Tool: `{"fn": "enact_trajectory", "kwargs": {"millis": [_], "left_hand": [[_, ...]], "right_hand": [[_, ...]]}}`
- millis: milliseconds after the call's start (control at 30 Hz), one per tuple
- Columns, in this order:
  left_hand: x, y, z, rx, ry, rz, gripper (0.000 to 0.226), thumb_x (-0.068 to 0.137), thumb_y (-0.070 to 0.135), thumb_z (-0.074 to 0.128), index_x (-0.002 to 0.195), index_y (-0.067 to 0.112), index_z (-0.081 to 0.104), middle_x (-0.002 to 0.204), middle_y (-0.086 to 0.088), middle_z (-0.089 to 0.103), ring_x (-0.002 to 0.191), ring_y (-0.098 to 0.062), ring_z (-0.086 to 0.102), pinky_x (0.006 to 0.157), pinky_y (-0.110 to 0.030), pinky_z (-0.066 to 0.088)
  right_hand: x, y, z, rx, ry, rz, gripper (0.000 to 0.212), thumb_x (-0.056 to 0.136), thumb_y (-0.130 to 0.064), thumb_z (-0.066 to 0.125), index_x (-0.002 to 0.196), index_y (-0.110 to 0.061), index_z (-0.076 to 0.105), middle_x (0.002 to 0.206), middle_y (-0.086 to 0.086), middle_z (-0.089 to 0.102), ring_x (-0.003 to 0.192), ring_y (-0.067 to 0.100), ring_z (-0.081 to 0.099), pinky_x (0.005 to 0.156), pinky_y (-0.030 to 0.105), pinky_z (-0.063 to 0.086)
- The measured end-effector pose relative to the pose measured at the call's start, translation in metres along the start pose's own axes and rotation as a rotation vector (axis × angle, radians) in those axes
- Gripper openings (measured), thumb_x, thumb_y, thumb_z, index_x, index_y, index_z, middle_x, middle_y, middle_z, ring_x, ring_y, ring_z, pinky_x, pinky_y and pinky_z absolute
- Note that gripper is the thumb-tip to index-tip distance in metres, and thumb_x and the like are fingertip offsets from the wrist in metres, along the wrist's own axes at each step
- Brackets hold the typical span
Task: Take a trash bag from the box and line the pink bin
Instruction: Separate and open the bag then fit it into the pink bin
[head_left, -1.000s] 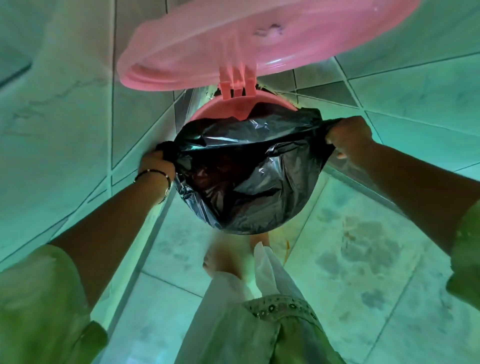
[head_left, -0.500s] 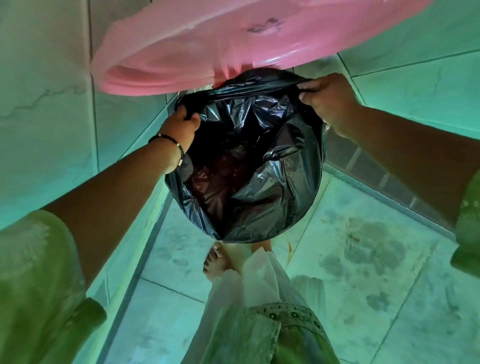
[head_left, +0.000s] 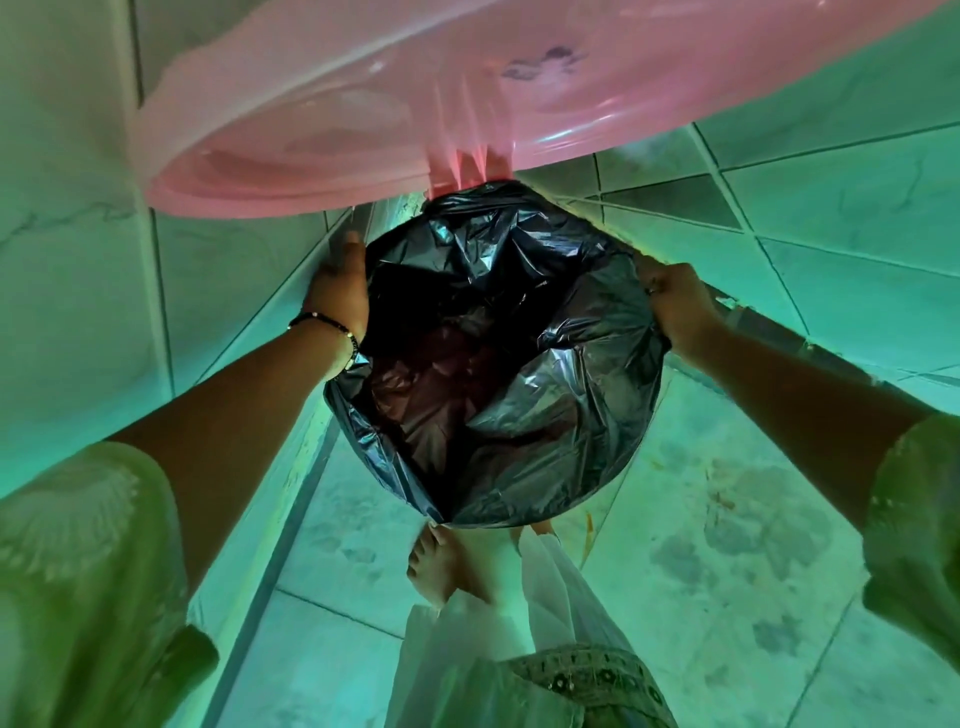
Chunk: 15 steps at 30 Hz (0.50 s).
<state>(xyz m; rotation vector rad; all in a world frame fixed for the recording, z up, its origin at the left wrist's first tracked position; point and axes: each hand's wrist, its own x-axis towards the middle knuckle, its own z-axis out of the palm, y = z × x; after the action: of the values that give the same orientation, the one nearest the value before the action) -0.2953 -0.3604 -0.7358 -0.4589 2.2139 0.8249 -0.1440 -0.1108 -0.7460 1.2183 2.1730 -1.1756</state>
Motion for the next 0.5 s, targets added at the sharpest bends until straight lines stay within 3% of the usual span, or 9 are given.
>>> {"fn": "enact_trajectory", "kwargs": {"millis": [33, 67, 167, 333, 433, 500], "left_hand": [[-0.003, 0.001, 0.0, 0.006, 0.002, 0.003, 0.065, 0.095, 0.052, 0.021, 0.135, 0.005, 0.041, 0.143, -0.017, 0.042, 0.13, -0.03, 0.041, 0.104, -0.034, 0.03], [-0.005, 0.002, 0.0, 0.007, 0.009, 0.004, 0.065, 0.095, 0.053, 0.022, 0.134, 0.005, 0.041, 0.143, -0.017, 0.043, 0.13, -0.031, 0.041, 0.104, -0.034, 0.03], [-0.005, 0.003, -0.002, -0.005, 0.021, -0.004, 0.067, 0.094, 0.055, 0.024, 0.134, 0.005, 0.042, 0.141, -0.018, 0.044, 0.127, -0.032, 0.043, 0.102, -0.035, 0.032], [-0.008, 0.002, -0.001, 0.009, 0.024, -0.003, 0.066, 0.094, 0.055, 0.024, 0.135, 0.005, 0.041, 0.14, -0.018, 0.045, 0.127, -0.033, 0.043, 0.1, -0.035, 0.032], [-0.004, 0.001, 0.0, 0.01, 0.027, -0.013, 0.067, 0.093, 0.055, 0.024, 0.133, 0.006, 0.042, 0.14, -0.018, 0.046, 0.126, -0.033, 0.044, 0.1, -0.036, 0.033], [-0.003, 0.001, 0.0, -0.006, 0.021, -0.014, 0.067, 0.093, 0.056, 0.025, 0.132, 0.005, 0.044, 0.138, -0.018, 0.047, 0.125, -0.033, 0.045, 0.1, -0.036, 0.033]], "right_hand": [[-0.004, 0.002, -0.004, -0.087, -0.004, -0.059, 0.022, 0.085, 0.005, 0.054, 0.079, -0.003, 0.074, 0.064, -0.005, 0.064, 0.055, 0.003, 0.053, 0.056, 0.016, 0.039], [-0.006, 0.005, -0.01, -0.195, -0.015, -0.123, 0.022, 0.085, 0.001, 0.056, 0.098, -0.005, 0.073, 0.081, 0.005, 0.066, 0.068, 0.014, 0.056, 0.067, 0.022, 0.041], [-0.021, 0.006, -0.028, -0.429, -0.061, -0.237, 0.031, 0.084, -0.012, 0.059, 0.112, -0.023, 0.068, 0.108, 0.014, 0.069, 0.093, 0.031, 0.063, 0.083, 0.035, 0.046], [-0.037, -0.009, -0.048, -0.736, -0.096, -0.23, 0.046, 0.082, -0.023, 0.061, 0.127, -0.032, 0.052, 0.115, 0.016, 0.065, 0.099, 0.038, 0.062, 0.081, 0.038, 0.047], [-0.044, -0.001, -0.047, -0.853, -0.084, -0.244, 0.041, 0.082, -0.029, 0.059, 0.121, -0.035, 0.048, 0.107, 0.011, 0.065, 0.095, 0.036, 0.063, 0.077, 0.037, 0.047], [-0.041, 0.023, -0.034, -0.835, -0.165, -0.231, 0.039, 0.08, -0.036, 0.053, 0.118, -0.034, 0.044, 0.101, 0.011, 0.065, 0.093, 0.034, 0.064, 0.078, 0.041, 0.052]]}}
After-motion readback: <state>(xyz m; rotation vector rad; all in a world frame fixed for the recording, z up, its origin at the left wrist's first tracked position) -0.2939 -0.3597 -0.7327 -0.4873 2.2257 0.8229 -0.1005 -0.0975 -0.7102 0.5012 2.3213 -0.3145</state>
